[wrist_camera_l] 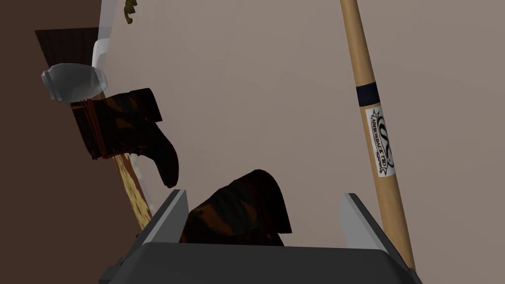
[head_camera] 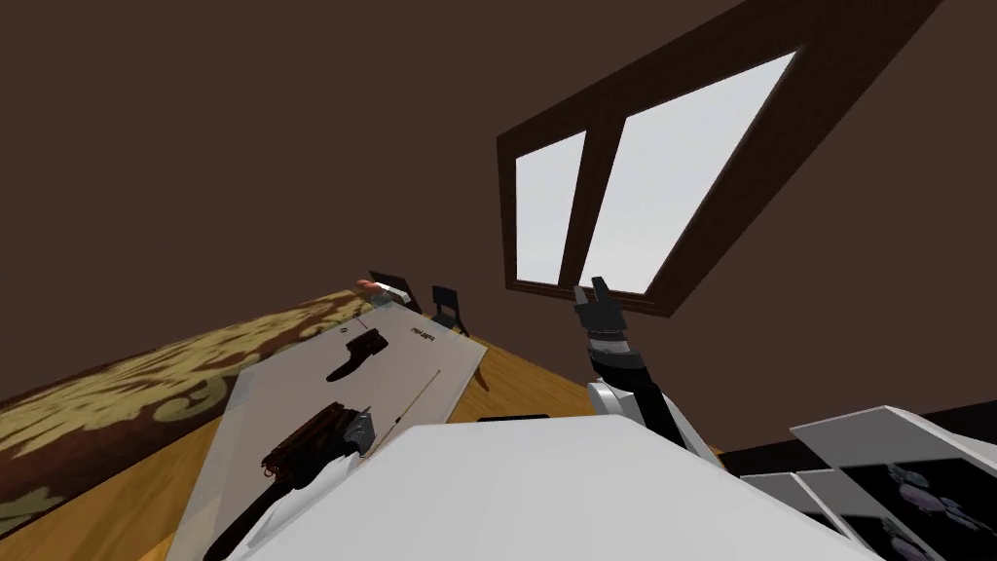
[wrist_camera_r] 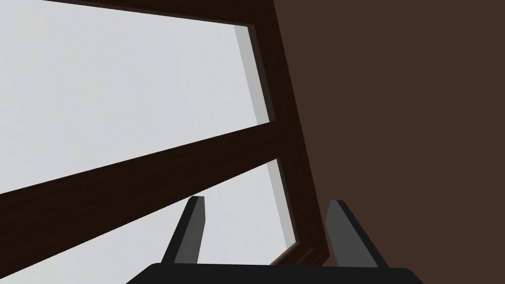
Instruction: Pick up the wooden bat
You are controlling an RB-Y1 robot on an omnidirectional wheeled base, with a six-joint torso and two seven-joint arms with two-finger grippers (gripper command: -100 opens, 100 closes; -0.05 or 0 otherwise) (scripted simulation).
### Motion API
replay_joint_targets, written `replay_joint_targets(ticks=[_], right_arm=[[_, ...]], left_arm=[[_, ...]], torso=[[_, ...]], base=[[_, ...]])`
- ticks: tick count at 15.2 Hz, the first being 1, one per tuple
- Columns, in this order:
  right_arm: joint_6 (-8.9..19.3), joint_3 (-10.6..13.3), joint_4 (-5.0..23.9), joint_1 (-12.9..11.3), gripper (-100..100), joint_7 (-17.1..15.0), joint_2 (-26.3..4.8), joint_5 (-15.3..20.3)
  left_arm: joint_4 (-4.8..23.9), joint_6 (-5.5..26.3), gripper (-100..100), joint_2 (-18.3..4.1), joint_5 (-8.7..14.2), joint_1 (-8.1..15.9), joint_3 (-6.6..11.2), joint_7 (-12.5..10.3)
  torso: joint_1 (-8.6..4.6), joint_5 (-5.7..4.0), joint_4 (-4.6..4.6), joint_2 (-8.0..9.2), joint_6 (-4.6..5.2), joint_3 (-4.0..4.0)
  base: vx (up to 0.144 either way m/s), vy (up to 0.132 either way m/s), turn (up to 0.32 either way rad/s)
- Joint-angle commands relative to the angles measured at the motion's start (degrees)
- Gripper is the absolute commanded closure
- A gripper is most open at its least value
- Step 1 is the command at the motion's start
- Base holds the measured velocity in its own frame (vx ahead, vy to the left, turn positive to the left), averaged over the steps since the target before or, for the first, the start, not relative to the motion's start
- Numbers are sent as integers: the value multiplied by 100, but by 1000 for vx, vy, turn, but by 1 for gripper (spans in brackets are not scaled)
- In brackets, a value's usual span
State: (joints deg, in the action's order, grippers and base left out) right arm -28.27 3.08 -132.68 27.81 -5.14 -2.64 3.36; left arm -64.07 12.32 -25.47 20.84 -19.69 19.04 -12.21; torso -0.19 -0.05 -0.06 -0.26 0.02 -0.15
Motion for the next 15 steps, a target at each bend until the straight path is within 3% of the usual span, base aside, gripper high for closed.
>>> replay_joint_targets(ticks=[1, 2, 3, 4, 5, 10, 13, 15], right_arm=[[0, 0, 0, 0, 0, 0, 0, 0], [0, 0, 0, 0, 0, 0, 0, 0], [0, 0, 0, 0, 0, 0, 0, 0], [0, 0, 0, 0, 0, 0, 0, 0], [0, -1, 0, 1, 0, 0, 0, 0], [0, 0, 0, 0, 0, 0, 0, 0], [0, 0, 0, 0, 0, 0, 0, 0], [0, 0, 0, 0, 0, 0, 0, 0]], left_arm=[[286, 130, -100, -68, 128, 2, 51, -32], [502, 328, -100, -132, 259, 40, 155, -62], [731, 328, -100, -132, 259, 40, 155, -62], [739, 328, -100, -132, 259, 40, 155, -62], [993, 521, -100, -193, 388, 78, 257, -92], [1447, 709, -100, -251, 513, 114, 357, -122], [2022, 1032, -100, -358, 751, 184, 546, -178], [2113, 1067, -100, -358, 751, 184, 546, -178]], torso=[[0, 0, 0, 0, 0, 0], [2, 1, -1, -2, 0, -1], [4, 0, -1, -4, 2, -2], [6, 1, -2, -4, -1, -3], [8, 1, -1, 2, -4, 0], [4, 1, 1, 5, 0, 3], [3, 1, 1, 4, -1, 2], [6, 1, -1, 0, -2, 0]], base=[[86, -16, -197], [93, -11, -306], [93, -1, -249], [65, 6, -86], [68, -1, -206], [63, -2, -159], [78, -2, -240], [75, 14, -124]])
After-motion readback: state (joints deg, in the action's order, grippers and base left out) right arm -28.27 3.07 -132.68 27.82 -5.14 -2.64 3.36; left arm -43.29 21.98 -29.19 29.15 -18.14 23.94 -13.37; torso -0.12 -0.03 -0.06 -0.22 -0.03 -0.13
